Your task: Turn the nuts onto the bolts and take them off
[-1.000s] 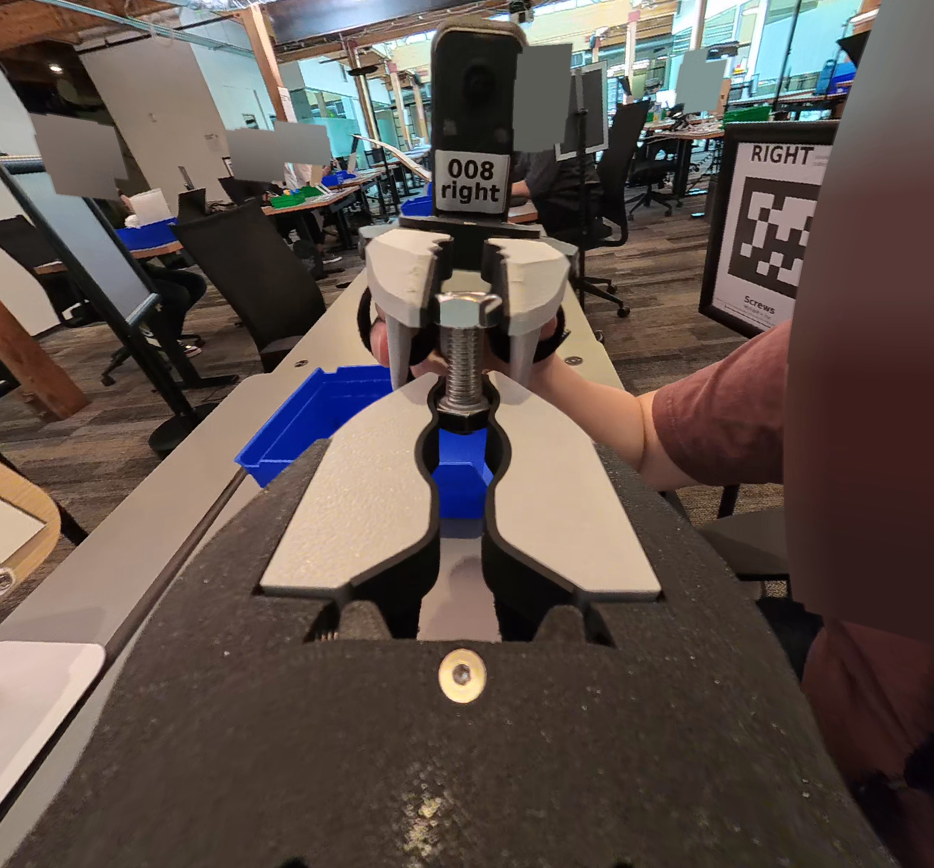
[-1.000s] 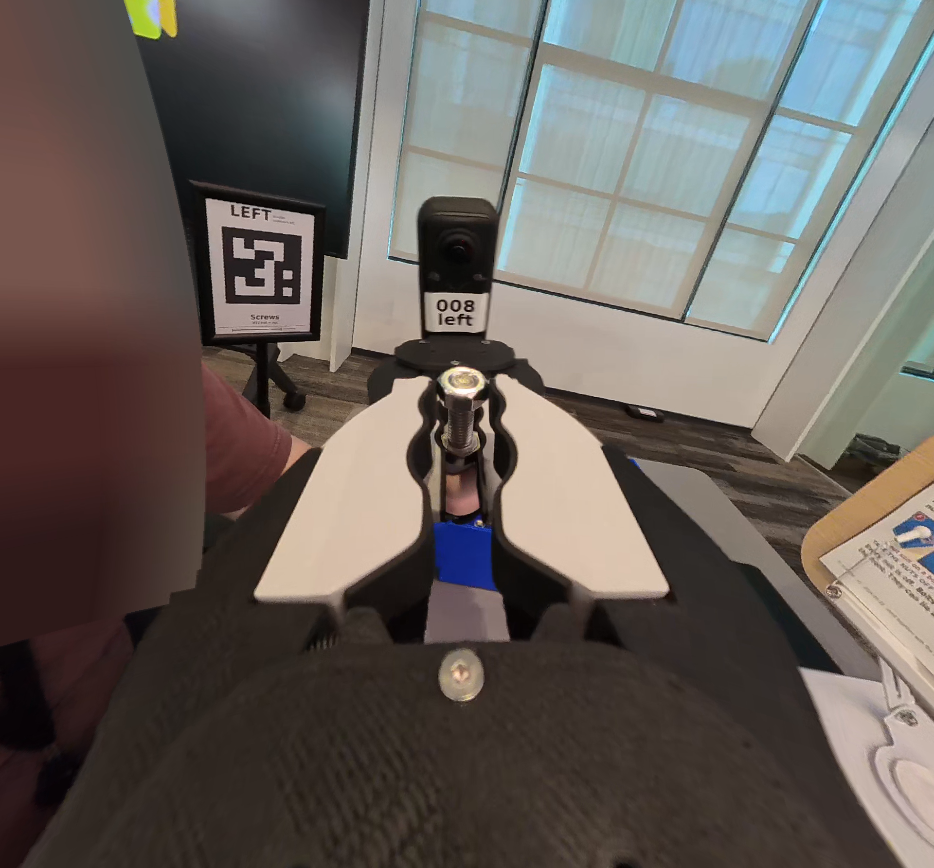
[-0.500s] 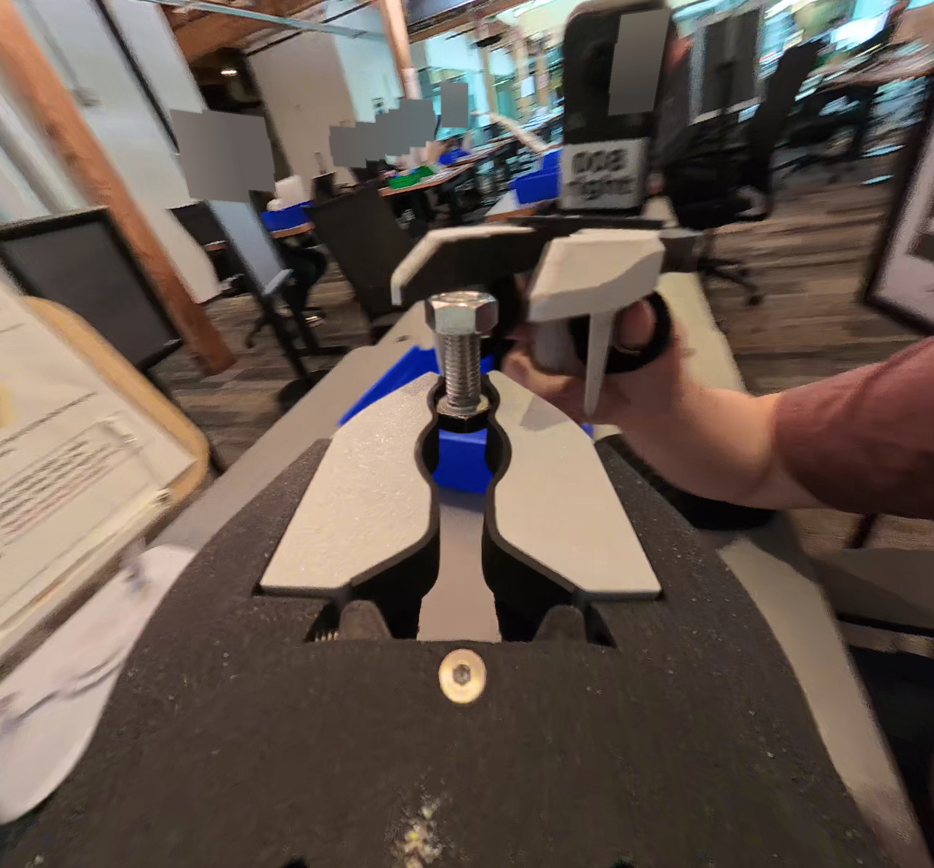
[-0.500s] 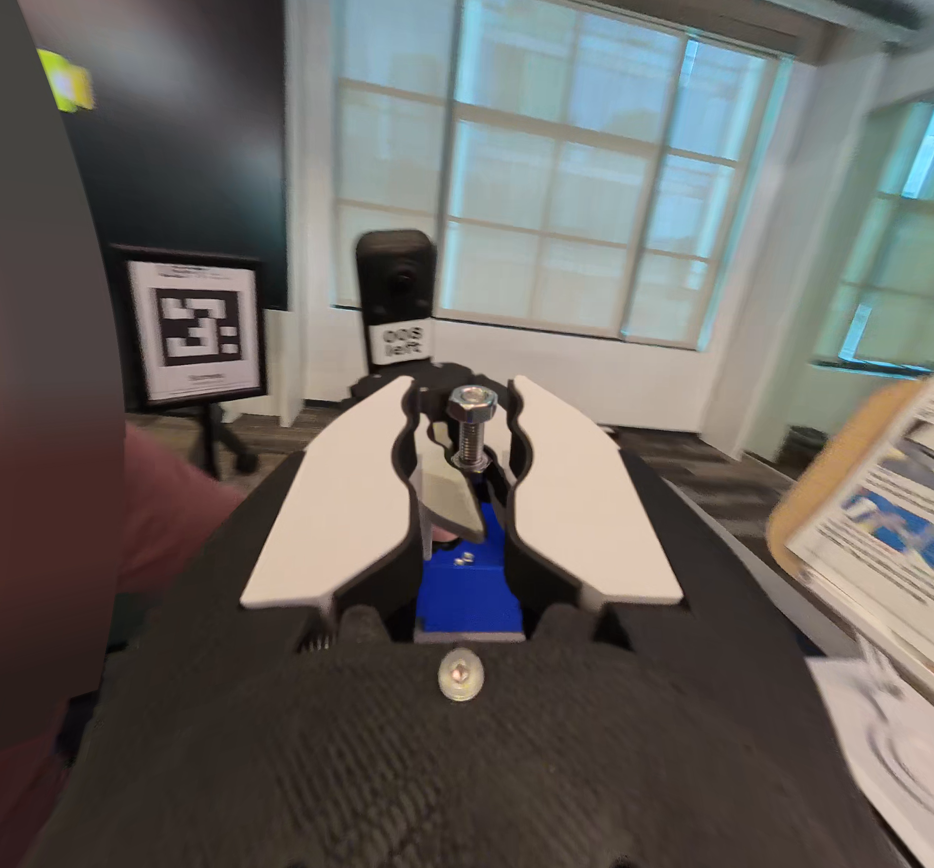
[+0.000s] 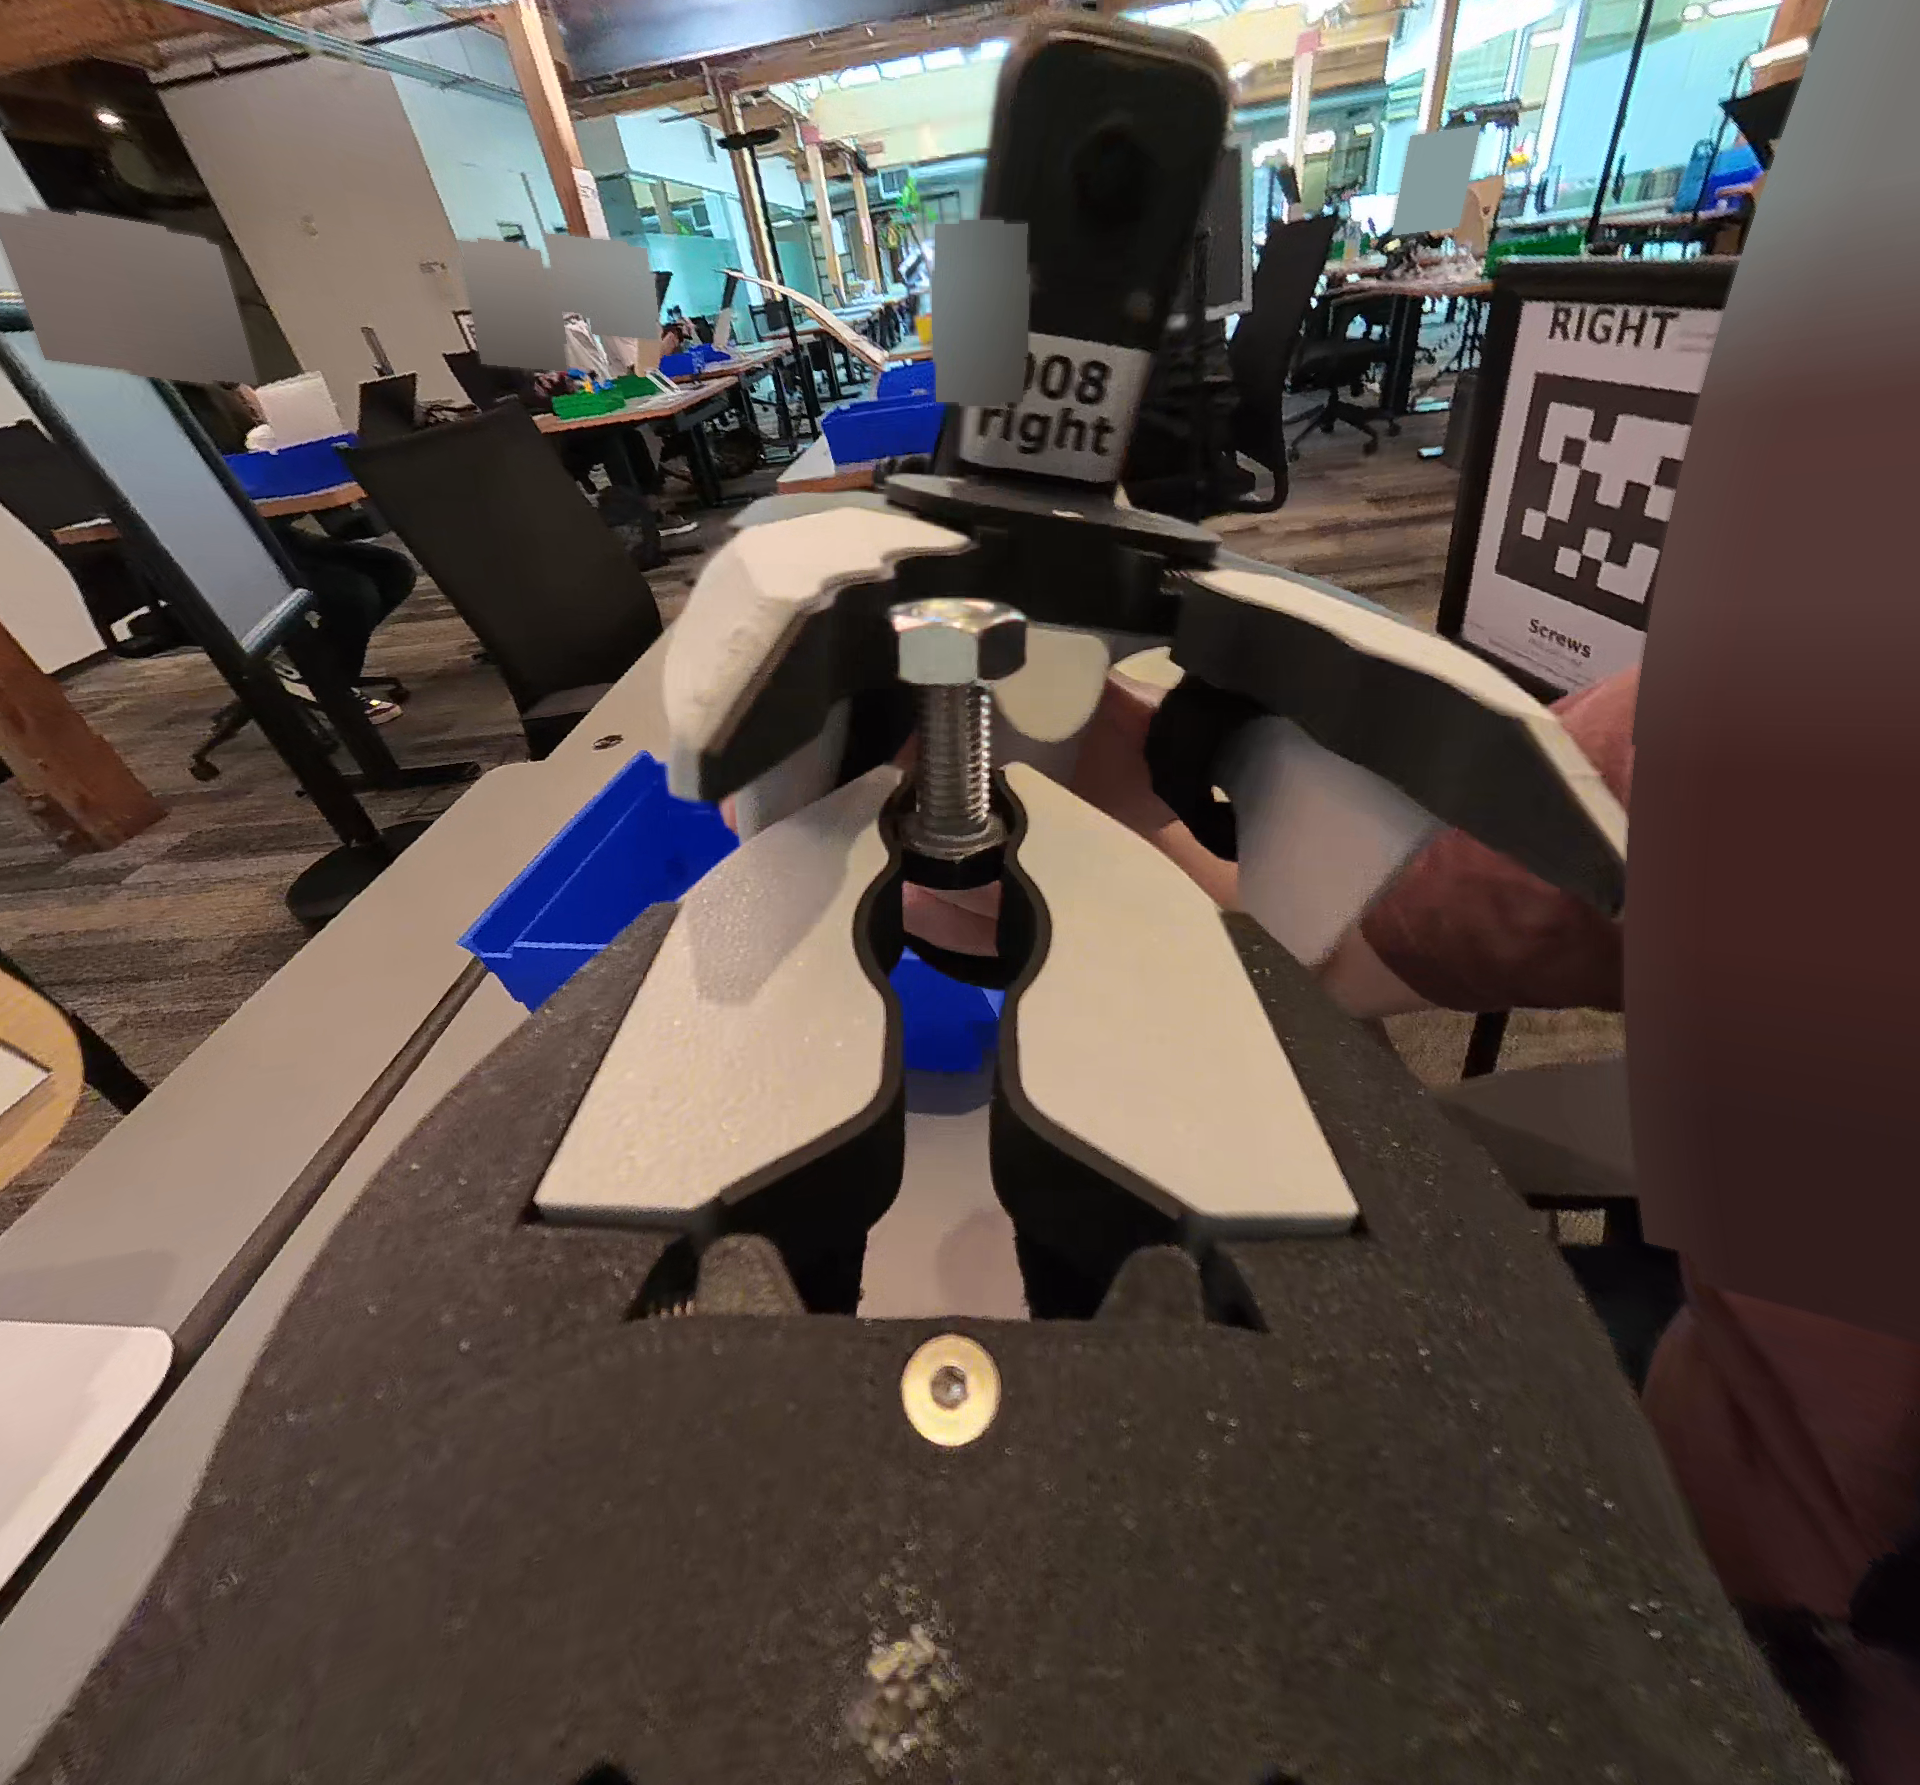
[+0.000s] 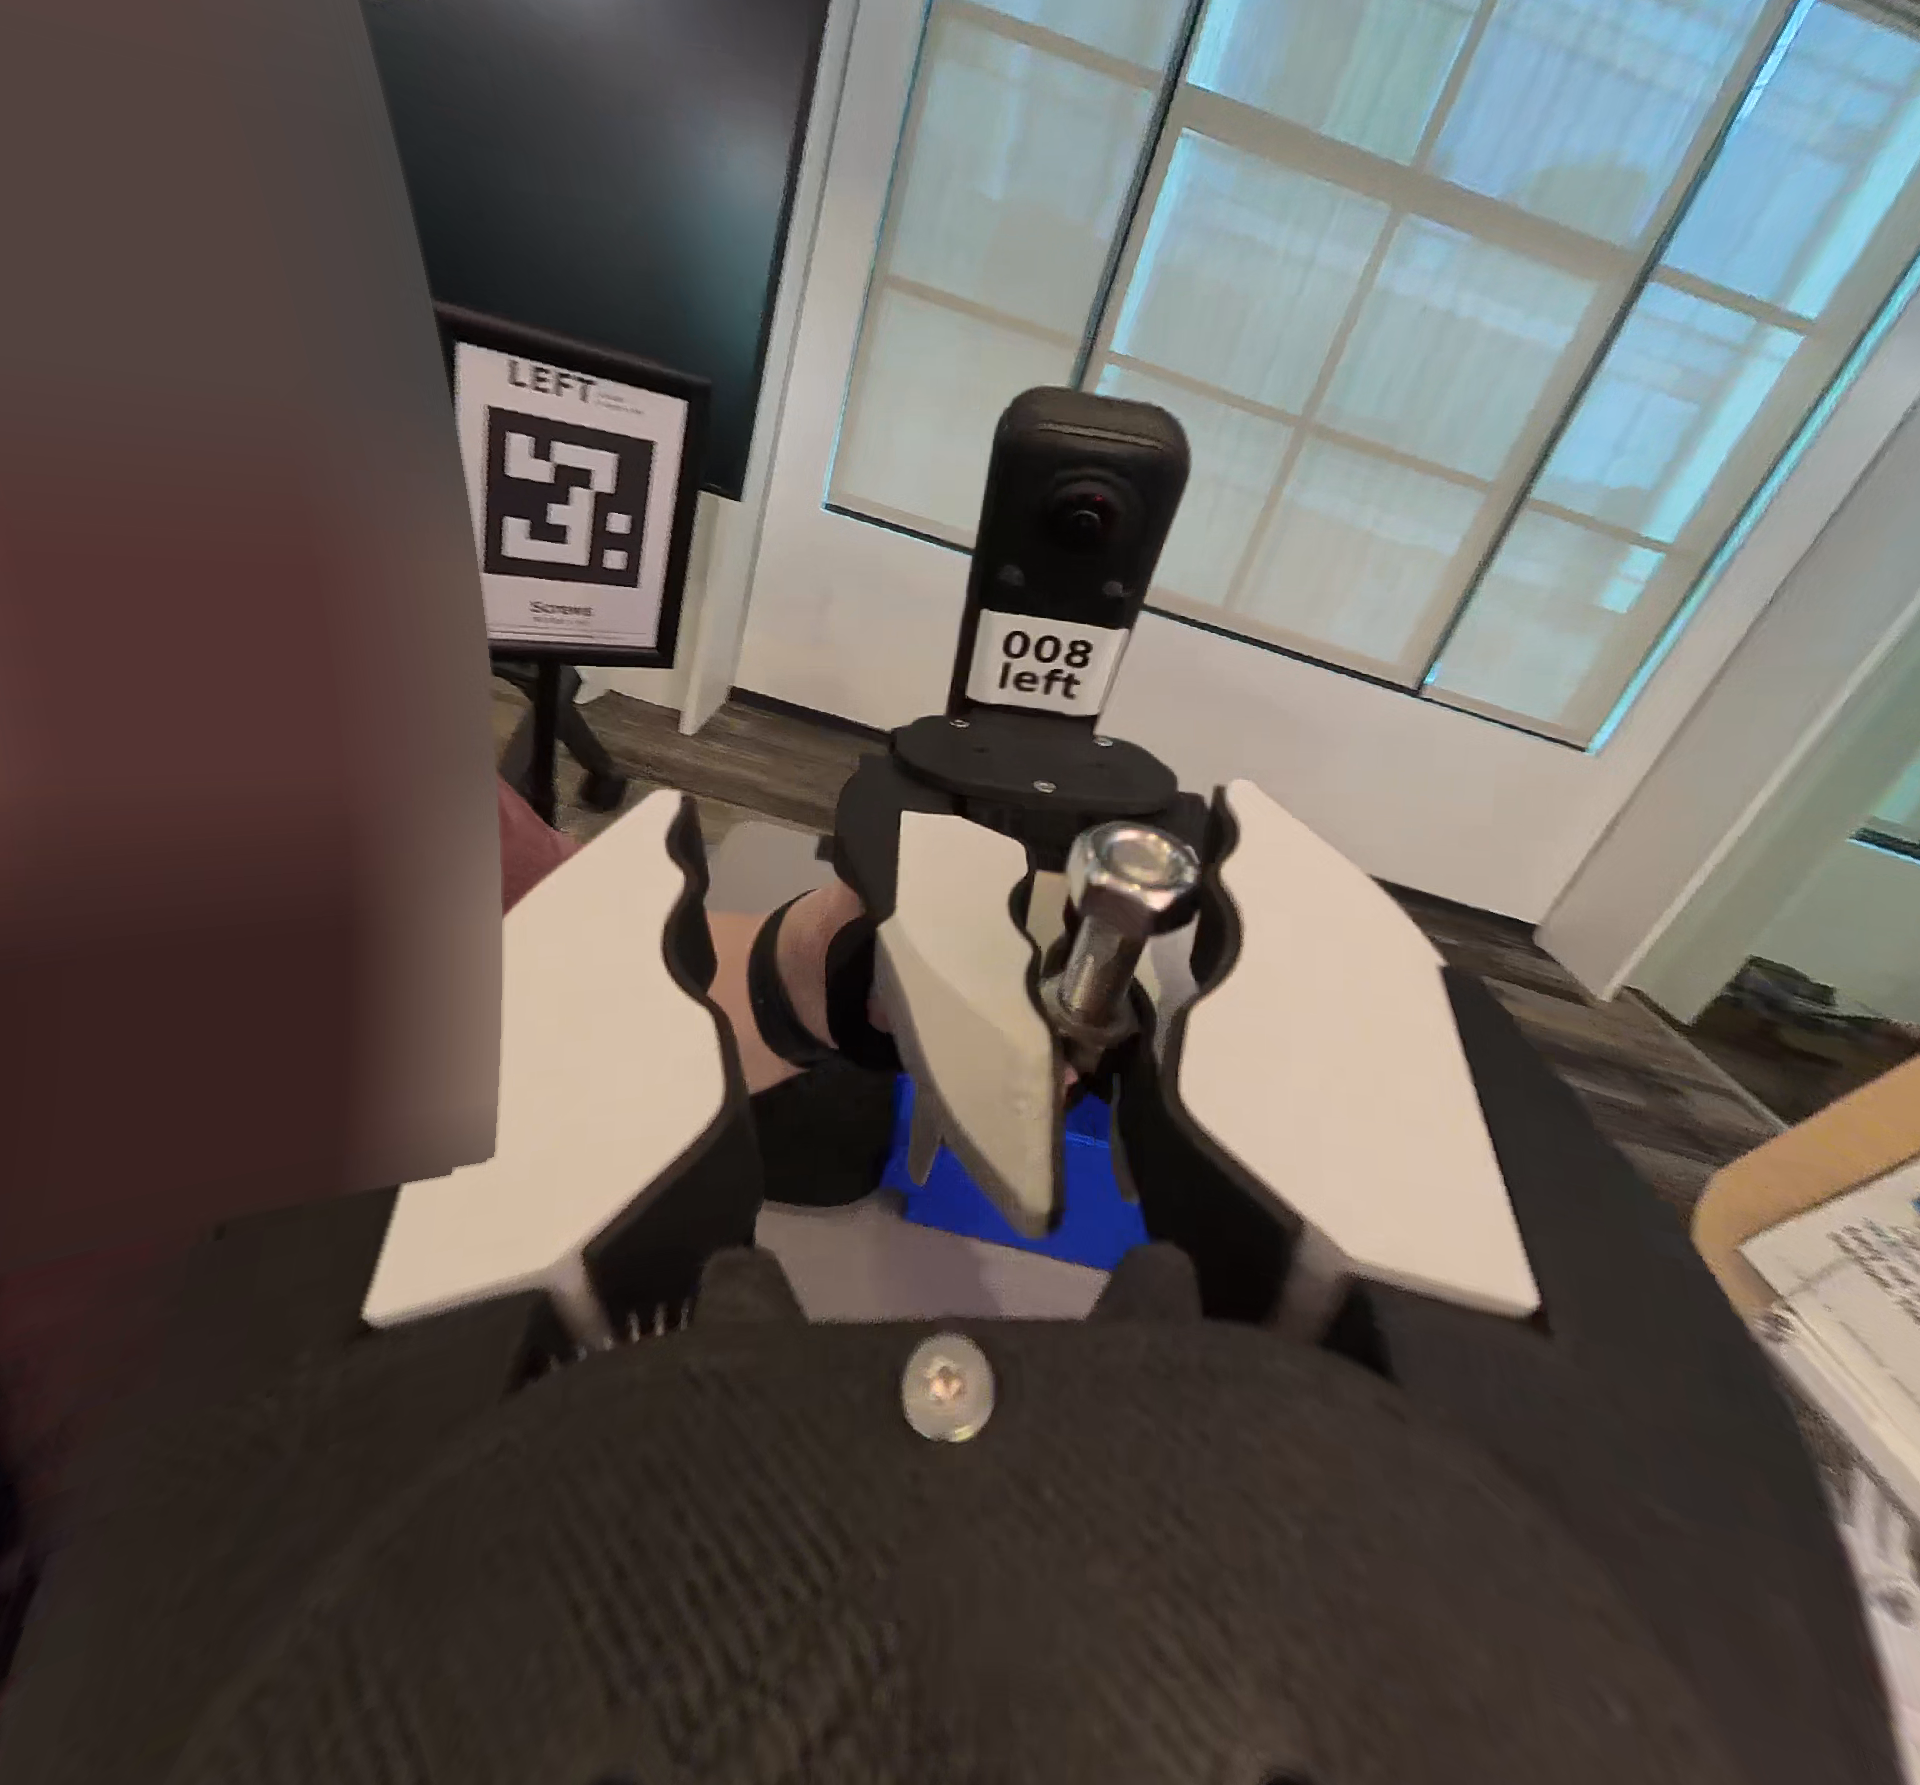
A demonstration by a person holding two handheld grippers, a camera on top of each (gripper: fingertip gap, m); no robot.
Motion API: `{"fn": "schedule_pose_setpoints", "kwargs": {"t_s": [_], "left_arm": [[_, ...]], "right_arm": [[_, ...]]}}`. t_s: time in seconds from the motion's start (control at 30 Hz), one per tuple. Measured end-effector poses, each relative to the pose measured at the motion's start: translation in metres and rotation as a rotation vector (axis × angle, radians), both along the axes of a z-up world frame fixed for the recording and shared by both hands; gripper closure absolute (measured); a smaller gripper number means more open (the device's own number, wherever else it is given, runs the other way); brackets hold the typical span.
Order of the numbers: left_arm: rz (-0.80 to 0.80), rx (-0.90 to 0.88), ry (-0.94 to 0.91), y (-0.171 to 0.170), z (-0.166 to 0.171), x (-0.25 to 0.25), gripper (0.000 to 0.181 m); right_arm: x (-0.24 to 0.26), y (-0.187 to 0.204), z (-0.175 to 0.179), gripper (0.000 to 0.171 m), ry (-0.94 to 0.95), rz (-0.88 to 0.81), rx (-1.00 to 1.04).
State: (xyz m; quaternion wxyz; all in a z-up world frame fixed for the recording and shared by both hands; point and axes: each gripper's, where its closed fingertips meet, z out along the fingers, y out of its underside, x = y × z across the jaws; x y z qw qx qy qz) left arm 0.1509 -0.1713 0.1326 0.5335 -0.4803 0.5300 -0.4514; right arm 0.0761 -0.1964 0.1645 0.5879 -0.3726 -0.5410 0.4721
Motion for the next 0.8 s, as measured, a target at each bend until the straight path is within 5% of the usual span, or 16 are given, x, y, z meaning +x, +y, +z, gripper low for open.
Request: {"fn": "schedule_pose_setpoints", "kwargs": {"t_s": [0.03, 0.63, 0.8], "left_arm": [[0.011, -0.011, -0.017, 0.003, 0.003, -0.003, 0.169], [0.103, -0.026, -0.082, 0.023, 0.012, -0.014, 0.168], [0.137, -0.026, -0.109, 0.03, 0.022, -0.028, 0.169]], "right_arm": [[0.0, 0.002, 0.001, 0.078, 0.004, -0.022, 0.006], [0.008, 0.014, 0.009, 0.081, 0.039, -0.048, -0.071], [0.019, 0.022, 0.017, 0.094, 0.084, -0.043, -0.129]]}}
